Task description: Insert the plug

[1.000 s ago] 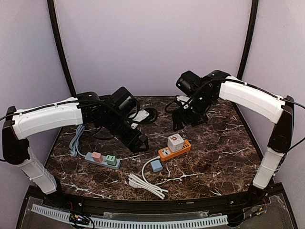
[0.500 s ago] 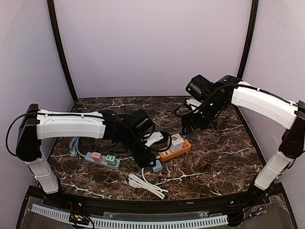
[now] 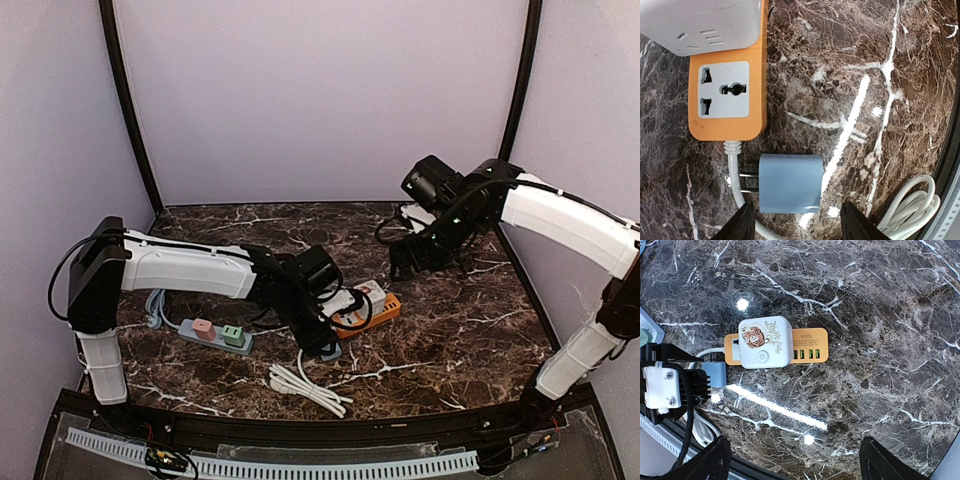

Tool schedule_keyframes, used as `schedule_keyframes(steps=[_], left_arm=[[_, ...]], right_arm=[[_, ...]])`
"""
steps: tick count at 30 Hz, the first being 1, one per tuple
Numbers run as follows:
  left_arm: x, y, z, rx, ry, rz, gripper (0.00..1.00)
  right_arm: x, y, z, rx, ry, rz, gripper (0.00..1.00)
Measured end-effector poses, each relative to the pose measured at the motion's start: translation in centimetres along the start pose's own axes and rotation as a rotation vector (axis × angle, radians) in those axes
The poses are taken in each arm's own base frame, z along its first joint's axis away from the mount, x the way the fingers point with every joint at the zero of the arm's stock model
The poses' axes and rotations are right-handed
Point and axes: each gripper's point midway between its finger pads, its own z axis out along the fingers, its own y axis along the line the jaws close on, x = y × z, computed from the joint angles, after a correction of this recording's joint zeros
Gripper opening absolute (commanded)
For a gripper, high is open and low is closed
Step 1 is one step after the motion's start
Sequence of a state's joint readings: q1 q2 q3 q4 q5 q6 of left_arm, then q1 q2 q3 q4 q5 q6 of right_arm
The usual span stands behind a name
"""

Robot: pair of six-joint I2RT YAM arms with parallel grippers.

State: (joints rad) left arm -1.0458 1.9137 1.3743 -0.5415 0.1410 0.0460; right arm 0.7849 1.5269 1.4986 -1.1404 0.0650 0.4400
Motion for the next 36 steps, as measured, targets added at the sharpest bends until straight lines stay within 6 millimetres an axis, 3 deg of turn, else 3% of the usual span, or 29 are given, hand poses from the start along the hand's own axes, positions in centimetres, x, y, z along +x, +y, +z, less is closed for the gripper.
schedule_keyframes(steps=[16,36], left_arm=[[-1.1,1.1,1.7,-0.043,0.014,0.026,0.44],[-0.2,0.5,1.7,-0.012,0.068,0.013,0.52]], right_arm=[[0.3,-0.3,0.3,0.016,0.008,-0.002,0.88],[1.0,-0.8,0.5,0.029,0.011,-0.006,0.88]])
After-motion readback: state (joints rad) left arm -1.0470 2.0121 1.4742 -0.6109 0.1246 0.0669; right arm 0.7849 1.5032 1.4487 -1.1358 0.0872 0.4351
